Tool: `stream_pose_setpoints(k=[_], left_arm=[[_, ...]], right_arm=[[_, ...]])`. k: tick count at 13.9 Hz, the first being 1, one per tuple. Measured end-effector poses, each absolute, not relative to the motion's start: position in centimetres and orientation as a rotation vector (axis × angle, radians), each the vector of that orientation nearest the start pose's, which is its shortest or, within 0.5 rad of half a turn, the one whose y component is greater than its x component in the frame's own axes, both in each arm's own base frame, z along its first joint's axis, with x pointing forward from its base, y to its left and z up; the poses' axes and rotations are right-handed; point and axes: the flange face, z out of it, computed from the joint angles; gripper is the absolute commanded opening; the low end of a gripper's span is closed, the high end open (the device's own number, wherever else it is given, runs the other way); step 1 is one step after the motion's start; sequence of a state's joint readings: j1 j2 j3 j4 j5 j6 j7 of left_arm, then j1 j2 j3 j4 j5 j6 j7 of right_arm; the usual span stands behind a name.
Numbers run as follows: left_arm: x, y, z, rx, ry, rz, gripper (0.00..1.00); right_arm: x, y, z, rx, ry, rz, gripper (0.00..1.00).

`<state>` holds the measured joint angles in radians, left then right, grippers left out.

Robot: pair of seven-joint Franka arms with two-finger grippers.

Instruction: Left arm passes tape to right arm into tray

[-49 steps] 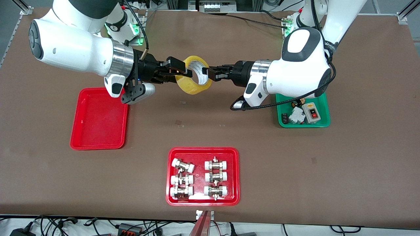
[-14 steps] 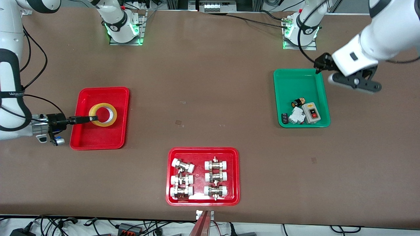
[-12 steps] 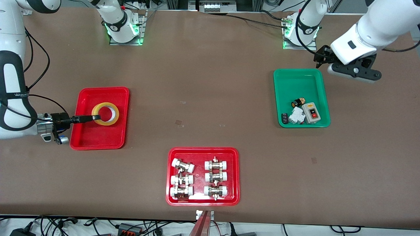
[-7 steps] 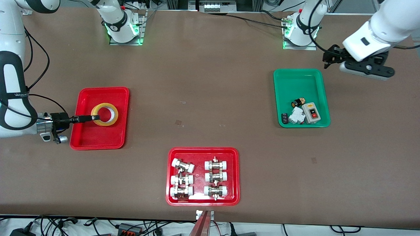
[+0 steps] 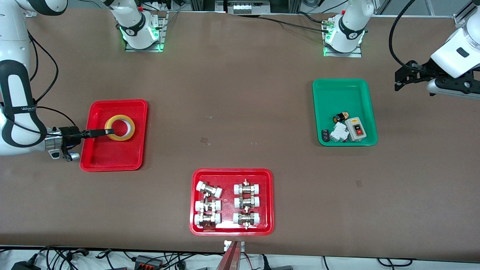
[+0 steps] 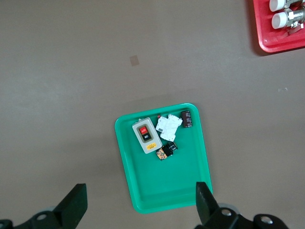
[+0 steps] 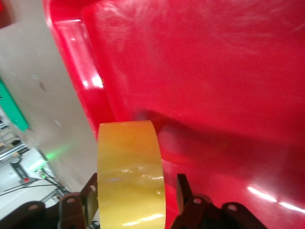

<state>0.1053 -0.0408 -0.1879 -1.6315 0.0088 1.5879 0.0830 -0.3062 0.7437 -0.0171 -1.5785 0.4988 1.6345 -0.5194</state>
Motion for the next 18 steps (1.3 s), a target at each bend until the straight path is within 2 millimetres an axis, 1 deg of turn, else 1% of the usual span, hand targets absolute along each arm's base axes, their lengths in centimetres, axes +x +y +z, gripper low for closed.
stream_pose_setpoints(k=[2, 5, 7, 8, 10, 12, 13, 14, 16, 17, 18], left_arm=[[54.1, -5.1, 62.1, -3.113, 0.271, -0.001, 1.00], [54.2, -4.6, 62.2, -3.114, 0.257, -0.010, 1.00], [54.4, -3.9, 62.0, -3.117, 0.237, -0.007, 1.00], [54.5, -3.4, 61.9, -3.121, 0.222, -0.005, 1.00], [54.6, -2.3, 61.8, -3.138, 0.189, -0.001, 1.00], [54.7, -1.7, 61.7, -3.143, 0.169, 0.000, 1.00], [54.7, -1.5, 61.7, -3.143, 0.164, 0.000, 1.00], [54.7, -1.3, 61.7, -3.143, 0.159, 0.000, 1.00], [54.7, -0.6, 61.7, -3.144, 0.139, 0.001, 1.00], [54.7, -0.1, 61.7, -3.145, 0.125, 0.002, 1.00], [54.7, 0.3, 61.7, -3.146, 0.113, 0.003, 1.00]], right_arm=[[60.5, -15.6, 17.9, -2.459, -0.006, 0.542, 1.00], [61.2, -15.4, 18.6, -2.539, -0.067, 0.534, 1.00], [62.1, -14.5, 20.3, -2.616, -0.148, 0.531, 1.00], [62.8, -13.8, 21.8, -2.659, -0.182, 0.524, 1.00], [64.5, -12.2, 26.0, -2.763, -0.205, 0.491, 1.00], [65.9, -10.0, 31.2, -2.871, -0.169, 0.435, 1.00], [66.2, -8.7, 34.0, -2.922, -0.138, 0.404, 1.00], [66.2, -7.4, 36.7, -2.962, -0.095, 0.375, 1.00], [65.5, -4.9, 41.9, -3.015, 0.003, 0.335, 1.00], [64.9, -4.0, 44.2, -3.038, 0.017, 0.314, 1.00], [64.3, -3.5, 46.4, -3.057, 0.014, 0.297, 1.00]])
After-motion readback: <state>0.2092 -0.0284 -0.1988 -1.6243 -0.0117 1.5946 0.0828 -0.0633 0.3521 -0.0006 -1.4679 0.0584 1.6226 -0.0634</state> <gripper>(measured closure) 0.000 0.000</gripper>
